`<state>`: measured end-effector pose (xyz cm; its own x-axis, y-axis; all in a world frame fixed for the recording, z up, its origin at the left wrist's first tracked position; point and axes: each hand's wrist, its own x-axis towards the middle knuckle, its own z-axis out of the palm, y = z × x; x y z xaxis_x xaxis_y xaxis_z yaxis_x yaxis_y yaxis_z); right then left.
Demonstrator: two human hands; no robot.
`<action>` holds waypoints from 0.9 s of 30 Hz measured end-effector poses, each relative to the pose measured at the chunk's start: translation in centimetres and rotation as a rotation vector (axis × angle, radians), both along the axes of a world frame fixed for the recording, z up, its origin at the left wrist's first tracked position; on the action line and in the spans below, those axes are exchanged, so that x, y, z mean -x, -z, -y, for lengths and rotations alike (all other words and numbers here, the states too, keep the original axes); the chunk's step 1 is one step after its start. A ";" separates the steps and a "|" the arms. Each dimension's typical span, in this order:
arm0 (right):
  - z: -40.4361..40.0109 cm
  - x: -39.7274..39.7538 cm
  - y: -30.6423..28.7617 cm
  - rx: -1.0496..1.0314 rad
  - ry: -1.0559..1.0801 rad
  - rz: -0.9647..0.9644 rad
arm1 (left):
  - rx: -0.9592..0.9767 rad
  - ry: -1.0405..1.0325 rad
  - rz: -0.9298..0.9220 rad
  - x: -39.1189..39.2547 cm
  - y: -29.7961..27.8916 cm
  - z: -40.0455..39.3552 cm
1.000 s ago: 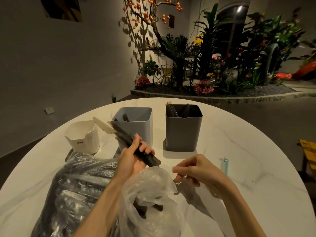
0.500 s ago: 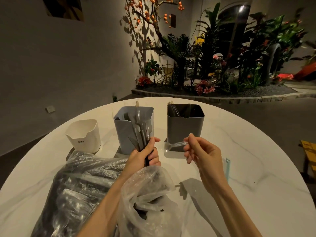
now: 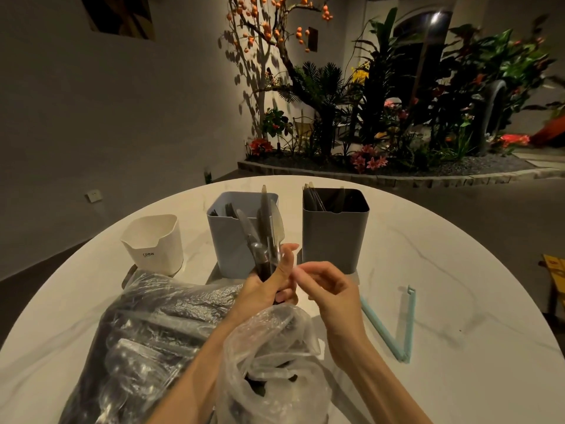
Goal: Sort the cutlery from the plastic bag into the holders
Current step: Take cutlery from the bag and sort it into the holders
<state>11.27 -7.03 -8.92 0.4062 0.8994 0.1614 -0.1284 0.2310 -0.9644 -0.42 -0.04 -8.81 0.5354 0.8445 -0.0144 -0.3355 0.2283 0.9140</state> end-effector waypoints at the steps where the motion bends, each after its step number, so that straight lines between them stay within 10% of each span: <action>1: 0.0 0.1 0.1 -0.010 -0.012 0.076 | -0.007 -0.023 -0.064 0.1 -0.1 0.1; 14: 0.0 -1.4 -1.4 0.090 -0.136 0.071 | 0.281 0.558 -0.050 -0.1 -0.3 1.6; 27: 0.3 -3.3 -1.8 0.122 -0.206 0.104 | 0.055 0.320 -0.254 -0.5 0.1 0.8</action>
<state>14.56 -7.34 -7.08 0.1988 0.9769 0.0782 -0.0591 0.0916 -0.9940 0.07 -0.85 -8.92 0.7448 0.6299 -0.2201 -0.0050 0.3351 0.9422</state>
